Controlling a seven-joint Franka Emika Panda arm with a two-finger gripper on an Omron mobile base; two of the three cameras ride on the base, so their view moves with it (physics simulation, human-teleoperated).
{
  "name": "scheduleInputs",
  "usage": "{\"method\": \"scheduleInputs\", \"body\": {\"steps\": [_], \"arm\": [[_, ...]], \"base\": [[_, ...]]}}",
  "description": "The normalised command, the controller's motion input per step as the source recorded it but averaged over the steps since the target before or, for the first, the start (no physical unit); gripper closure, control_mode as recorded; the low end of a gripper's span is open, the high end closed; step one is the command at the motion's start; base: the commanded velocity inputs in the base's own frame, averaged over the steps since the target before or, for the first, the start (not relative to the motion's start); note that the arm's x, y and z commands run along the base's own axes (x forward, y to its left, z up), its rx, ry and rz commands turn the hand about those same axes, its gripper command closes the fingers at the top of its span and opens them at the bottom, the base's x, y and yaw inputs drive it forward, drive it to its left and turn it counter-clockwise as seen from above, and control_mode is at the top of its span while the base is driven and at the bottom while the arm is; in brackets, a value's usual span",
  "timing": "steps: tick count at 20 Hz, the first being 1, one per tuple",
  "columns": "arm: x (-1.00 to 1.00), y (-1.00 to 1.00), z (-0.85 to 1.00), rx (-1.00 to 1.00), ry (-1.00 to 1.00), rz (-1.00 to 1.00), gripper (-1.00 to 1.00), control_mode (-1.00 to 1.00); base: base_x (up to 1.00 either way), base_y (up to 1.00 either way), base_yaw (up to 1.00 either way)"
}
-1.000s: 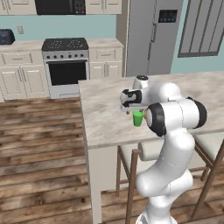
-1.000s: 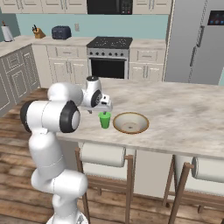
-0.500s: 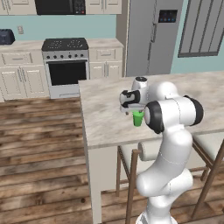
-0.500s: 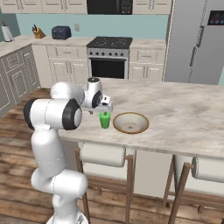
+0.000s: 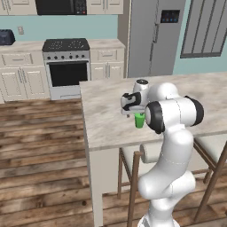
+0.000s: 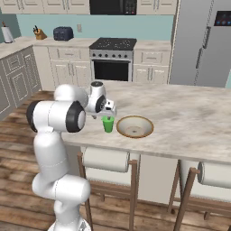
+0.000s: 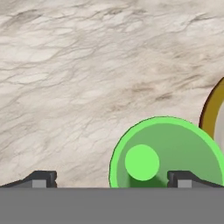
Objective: Place the cup inside the bowl on the dining table and move the bowl to any counter.
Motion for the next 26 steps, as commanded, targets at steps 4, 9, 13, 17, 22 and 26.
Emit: {"method": "scheduleInputs", "body": {"steps": [4, 9, 13, 17, 22, 26], "arm": [[0.09, 0.0, -0.06, 0.0, 0.0, 0.0, -1.0, -1.0], [0.1, 0.0, -0.04, 0.0, 0.0, 0.0, -1.0, -1.0], [0.09, 0.0, -0.07, 0.0, 0.0, 0.0, -1.0, -1.0], [0.09, 0.0, -0.13, 0.0, 0.0, 0.0, -1.0, -1.0], [0.05, -0.02, -0.16, 0.0, 0.0, 0.0, -1.0, -1.0], [0.02, -0.01, -0.13, 0.0, 0.0, 0.0, -1.0, -1.0]], "base": [[0.0, 0.0, 0.0], [0.0, 0.0, 0.0], [0.0, 0.0, 0.0], [0.0, 0.0, 0.0], [0.0, 0.0, 0.0], [0.0, 0.0, 0.0]]}}
